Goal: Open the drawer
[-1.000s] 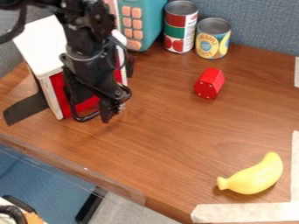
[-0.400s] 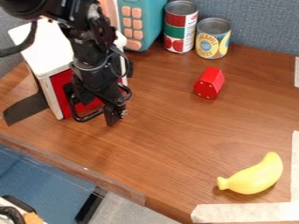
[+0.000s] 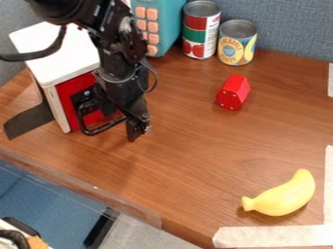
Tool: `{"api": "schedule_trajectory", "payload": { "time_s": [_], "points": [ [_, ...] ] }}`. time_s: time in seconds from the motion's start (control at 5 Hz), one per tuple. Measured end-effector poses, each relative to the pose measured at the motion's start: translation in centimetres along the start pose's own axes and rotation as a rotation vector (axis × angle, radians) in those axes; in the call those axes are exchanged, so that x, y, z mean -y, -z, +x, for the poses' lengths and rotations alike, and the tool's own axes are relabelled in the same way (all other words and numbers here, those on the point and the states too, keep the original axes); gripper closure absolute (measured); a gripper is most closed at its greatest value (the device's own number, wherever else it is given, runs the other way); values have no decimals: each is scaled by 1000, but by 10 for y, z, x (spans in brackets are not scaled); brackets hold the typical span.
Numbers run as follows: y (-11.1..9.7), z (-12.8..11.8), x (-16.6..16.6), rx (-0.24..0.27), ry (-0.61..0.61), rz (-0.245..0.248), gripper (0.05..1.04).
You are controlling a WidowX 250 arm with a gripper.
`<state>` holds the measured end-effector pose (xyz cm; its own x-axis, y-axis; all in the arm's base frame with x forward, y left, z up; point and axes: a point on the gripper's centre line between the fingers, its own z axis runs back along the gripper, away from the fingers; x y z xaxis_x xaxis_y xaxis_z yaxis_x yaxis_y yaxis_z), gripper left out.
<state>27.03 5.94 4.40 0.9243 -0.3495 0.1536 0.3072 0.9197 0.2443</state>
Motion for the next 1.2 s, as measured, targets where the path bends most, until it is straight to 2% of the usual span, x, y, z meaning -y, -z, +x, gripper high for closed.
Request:
{"api": "schedule_trajectory", "payload": {
  "time_s": [0.2, 0.6, 0.8, 1.0, 1.2],
  "points": [
    [9, 0, -1, -26, -3, 14, 142],
    [14, -4, 6, -53, -20, 14, 734],
    [14, -8, 19, -73, 11, -3, 907],
    [6, -7, 37, -75, 8, -35, 939],
    [-3, -7, 56, -82, -22, -96, 940]
  ]
}}
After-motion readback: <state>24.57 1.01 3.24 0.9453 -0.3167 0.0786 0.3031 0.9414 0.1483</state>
